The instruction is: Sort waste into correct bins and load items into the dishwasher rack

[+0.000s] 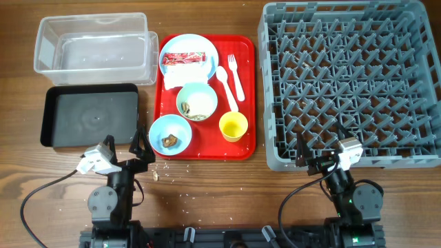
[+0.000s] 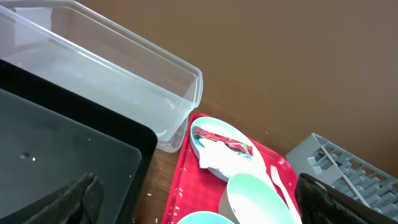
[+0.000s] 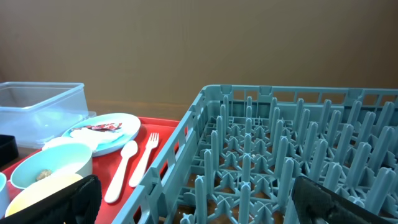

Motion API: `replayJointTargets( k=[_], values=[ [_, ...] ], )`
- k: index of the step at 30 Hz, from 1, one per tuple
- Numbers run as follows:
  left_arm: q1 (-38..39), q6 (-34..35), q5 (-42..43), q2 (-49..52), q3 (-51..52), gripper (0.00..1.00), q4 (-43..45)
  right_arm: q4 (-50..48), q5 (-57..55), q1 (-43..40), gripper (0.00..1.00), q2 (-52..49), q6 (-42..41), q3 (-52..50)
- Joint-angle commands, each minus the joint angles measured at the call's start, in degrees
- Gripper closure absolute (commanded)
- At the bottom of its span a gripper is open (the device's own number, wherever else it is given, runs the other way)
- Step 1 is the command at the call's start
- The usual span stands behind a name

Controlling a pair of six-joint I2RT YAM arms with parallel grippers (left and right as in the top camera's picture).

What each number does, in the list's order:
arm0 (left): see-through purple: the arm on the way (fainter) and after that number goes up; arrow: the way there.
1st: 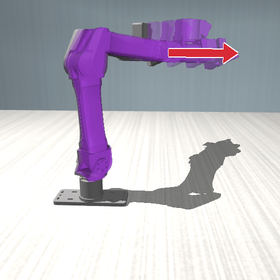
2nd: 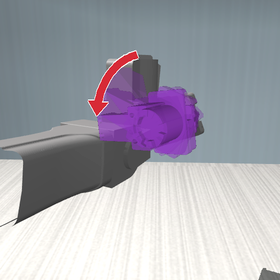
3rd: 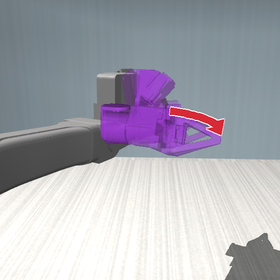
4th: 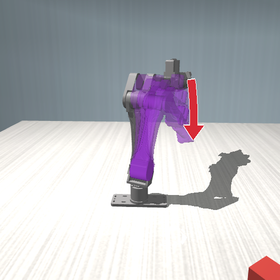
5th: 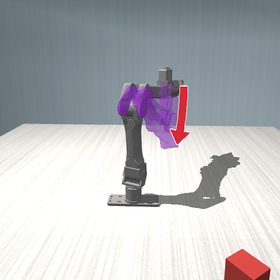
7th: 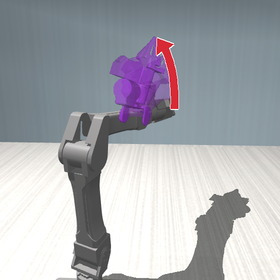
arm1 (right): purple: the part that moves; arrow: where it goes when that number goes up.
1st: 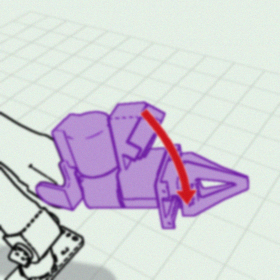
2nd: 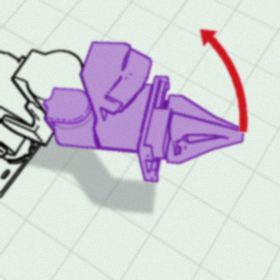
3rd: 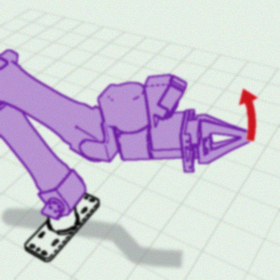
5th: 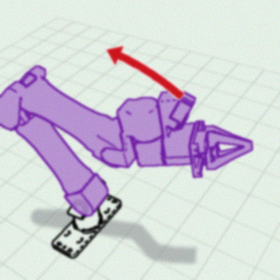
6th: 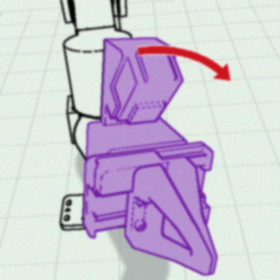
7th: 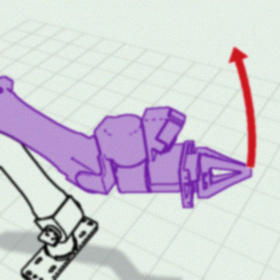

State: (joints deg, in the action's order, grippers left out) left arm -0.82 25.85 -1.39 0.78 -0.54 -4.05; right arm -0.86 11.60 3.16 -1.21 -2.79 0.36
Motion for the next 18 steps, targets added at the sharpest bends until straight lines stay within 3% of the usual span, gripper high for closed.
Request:
replayJointTargets(
  k=[1,18],
  values=[
    [-0.31,-0.09,0.68,-0.39,0.2,0.0,-0.09,-0.15,0.94,-0.22,0.0,0.2,-0.79,-0.07],
    [-0.31,-0.04,0.74,-0.39,0.2,0.0,-0.07,-0.39,0.52,-0.22,0.0,0.2,-0.39,-0.07]
  ],
)
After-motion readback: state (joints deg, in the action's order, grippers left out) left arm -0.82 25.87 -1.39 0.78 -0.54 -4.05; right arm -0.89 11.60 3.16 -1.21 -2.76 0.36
